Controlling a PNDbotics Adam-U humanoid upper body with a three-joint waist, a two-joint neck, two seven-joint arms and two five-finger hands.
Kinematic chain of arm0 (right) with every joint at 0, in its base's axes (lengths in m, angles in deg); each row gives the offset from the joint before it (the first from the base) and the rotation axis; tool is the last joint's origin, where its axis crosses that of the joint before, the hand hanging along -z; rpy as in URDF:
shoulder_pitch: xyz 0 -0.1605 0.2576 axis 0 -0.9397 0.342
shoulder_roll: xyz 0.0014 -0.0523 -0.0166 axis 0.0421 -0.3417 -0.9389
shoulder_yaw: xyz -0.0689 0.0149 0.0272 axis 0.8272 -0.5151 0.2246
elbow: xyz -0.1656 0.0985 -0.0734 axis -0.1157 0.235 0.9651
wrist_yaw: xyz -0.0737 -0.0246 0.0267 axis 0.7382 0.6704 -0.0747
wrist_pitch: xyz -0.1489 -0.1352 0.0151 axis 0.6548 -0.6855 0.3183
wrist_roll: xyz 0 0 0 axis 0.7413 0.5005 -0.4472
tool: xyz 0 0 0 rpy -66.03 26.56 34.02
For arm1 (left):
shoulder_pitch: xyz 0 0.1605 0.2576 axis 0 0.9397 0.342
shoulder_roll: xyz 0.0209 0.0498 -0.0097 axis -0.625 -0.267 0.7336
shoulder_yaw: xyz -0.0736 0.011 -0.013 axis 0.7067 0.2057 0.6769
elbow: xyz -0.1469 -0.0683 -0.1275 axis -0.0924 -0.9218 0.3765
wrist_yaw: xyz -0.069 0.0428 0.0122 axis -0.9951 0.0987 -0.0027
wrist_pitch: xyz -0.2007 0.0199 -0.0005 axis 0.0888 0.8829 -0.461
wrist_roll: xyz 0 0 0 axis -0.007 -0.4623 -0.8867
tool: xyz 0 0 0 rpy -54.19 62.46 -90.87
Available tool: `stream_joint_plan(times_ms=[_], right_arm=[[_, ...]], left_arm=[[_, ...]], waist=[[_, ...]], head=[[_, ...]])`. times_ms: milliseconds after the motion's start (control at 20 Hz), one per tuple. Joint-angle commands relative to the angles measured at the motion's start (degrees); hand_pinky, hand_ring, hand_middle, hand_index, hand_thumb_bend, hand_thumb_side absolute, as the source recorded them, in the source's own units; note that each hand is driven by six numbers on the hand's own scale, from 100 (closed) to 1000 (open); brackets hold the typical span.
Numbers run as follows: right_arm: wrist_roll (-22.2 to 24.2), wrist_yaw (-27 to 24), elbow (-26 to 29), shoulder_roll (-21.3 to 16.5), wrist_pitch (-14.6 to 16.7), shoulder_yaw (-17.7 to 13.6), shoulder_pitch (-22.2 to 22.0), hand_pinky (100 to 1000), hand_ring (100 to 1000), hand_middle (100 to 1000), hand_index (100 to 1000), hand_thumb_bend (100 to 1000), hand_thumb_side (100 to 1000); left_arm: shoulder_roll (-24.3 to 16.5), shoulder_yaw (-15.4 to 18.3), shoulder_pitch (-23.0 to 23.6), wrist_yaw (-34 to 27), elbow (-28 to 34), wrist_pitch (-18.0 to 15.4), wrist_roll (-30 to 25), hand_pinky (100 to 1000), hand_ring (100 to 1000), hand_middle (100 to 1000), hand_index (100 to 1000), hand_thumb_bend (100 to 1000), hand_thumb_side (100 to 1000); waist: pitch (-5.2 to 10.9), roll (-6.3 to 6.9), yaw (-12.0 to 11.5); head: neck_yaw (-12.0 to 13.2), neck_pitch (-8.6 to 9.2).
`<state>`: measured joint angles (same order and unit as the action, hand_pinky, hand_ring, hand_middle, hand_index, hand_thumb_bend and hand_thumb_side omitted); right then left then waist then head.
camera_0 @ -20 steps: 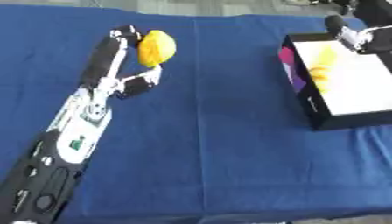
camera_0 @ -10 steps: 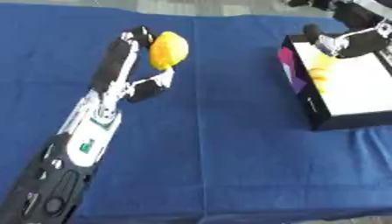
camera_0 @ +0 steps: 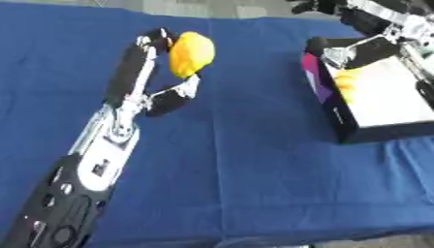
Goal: Pick up the objects with one hand, pass them to the other hand, and then place them into the box on the other side of the table.
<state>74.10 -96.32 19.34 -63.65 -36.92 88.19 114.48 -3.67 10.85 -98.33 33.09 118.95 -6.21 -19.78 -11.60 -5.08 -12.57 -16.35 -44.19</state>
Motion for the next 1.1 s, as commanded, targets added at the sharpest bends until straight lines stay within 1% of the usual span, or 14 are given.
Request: stream_joint_plan(times_ms=[50, 450, 850, 1100], right_arm=[[0.03, 1.39, 0.08, -0.81, 0.62, -0.13, 1.46, 920, 1000, 1000, 1000, 100, 231], [-0.76, 4.26, 0.27, 0.19, 1.43, 0.83, 3.7, 911, 1000, 1000, 1000, 100, 202], [-0.88, 6.43, 0.87, 0.9, 0.47, 1.85, 5.43, 900, 1000, 1000, 1000, 100, 199], [-1.09, 9.41, 0.9, 1.46, 0.16, 2.41, 6.63, 897, 1000, 1000, 1000, 100, 212]], left_arm=[[1.16, -0.13, -1.5, -0.37, 1.29, -0.63, 0.68, 761, 599, 609, 568, 100, 267], [2.49, -0.6, -1.92, -0.21, 1.14, -1.39, 0.8, 760, 597, 608, 568, 100, 271], [3.47, -0.6, -1.96, 0.12, -0.31, -1.64, 0.91, 760, 595, 607, 567, 100, 279], [4.14, -0.49, -1.91, 0.64, -1.94, -1.99, 1.32, 759, 593, 606, 567, 100, 283]], waist=[[0.81, -0.9, -0.1], [0.01, -1.48, -0.38], [-0.37, -1.78, -0.46], [-0.39, -1.99, -0.61]], head=[[-0.55, 0.08], [-1.0, 0.08], [-1.46, 0.08], [-1.75, 0.08]])
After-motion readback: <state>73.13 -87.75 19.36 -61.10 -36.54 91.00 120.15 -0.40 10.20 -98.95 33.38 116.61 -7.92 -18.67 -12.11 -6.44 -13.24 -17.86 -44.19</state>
